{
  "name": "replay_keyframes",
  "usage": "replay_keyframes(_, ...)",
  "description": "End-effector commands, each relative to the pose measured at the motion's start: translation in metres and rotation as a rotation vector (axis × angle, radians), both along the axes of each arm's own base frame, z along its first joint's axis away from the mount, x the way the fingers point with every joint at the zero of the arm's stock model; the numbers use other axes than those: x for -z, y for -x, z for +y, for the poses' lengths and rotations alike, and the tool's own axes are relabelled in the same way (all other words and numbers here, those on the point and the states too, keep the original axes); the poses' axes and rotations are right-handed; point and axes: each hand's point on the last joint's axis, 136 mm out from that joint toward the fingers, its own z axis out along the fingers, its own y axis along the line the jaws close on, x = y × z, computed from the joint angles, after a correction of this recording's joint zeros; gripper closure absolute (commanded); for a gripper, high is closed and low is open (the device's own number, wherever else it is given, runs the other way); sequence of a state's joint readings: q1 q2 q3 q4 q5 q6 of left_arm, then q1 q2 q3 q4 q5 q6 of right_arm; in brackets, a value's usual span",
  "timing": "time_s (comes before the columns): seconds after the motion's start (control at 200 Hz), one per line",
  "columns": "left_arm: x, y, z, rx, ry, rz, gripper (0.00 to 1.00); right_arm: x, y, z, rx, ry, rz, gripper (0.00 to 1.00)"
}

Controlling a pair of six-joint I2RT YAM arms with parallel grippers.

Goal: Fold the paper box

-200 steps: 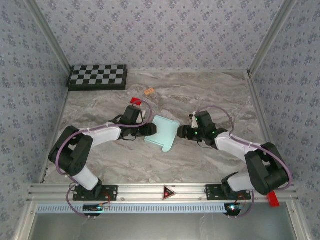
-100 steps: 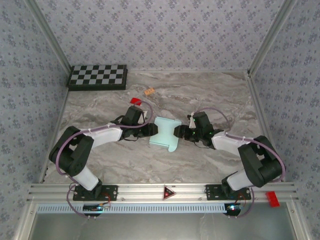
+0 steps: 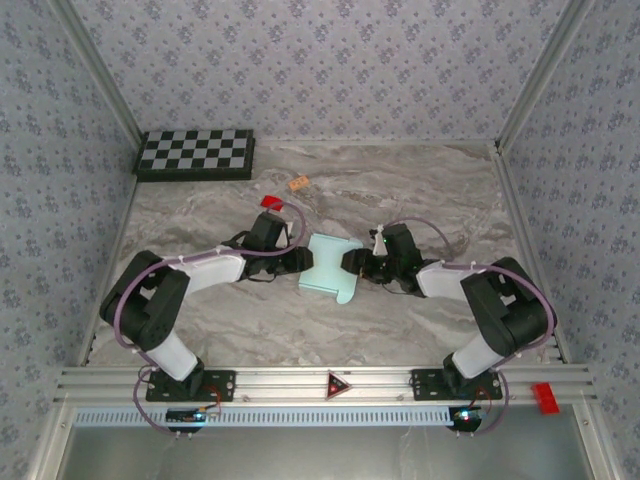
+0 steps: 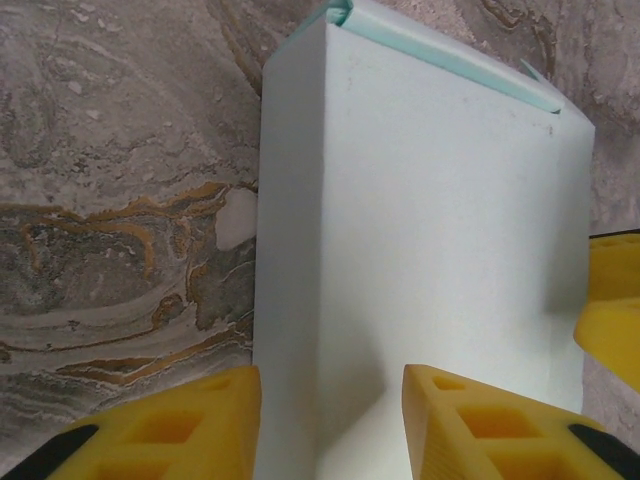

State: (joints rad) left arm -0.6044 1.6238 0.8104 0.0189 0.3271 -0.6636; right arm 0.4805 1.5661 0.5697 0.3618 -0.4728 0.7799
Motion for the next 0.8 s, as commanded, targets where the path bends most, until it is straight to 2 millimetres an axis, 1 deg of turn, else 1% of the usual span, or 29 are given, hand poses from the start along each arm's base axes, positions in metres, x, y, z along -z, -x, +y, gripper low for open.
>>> replay_keyframes(0.0, -0.008, -0.008, -0.006, 0.009, 0.002, -0.023, 0.6, 0.001, 0.006, 0.009, -0.03, -0.043, 0.011, 0.45)
replay_keyframes(0.15, -0.004, -0.009, -0.007, 0.008, 0.005, -0.015, 0.65, 0.001, 0.006, 0.015, -0.054, -0.075, 0.004, 0.47)
replay_keyframes(0.265, -0.002, -0.008, -0.008, 0.011, 0.015, -0.014, 0.67, -0.004, 0.007, 0.021, -0.074, -0.097, -0.012, 0.48)
replay_keyframes(0.39, -0.001, -0.009, -0.011, 0.016, 0.028, -0.016, 0.67, -0.013, 0.008, 0.024, -0.09, -0.11, -0.051, 0.5)
replay_keyframes(0.505, 0.001, -0.011, -0.014, 0.022, 0.037, -0.01, 0.66, -0.025, 0.008, 0.023, -0.089, -0.101, -0.103, 0.5)
replay_keyframes(0.62, 0.003, -0.011, -0.02, 0.035, 0.064, 0.002, 0.65, -0.03, 0.01, 0.02, -0.1, -0.057, -0.129, 0.5)
replay_keyframes(0.795, 0.001, -0.015, -0.031, 0.064, 0.107, 0.007, 0.61, -0.044, 0.011, 0.017, -0.102, -0.039, -0.173, 0.5)
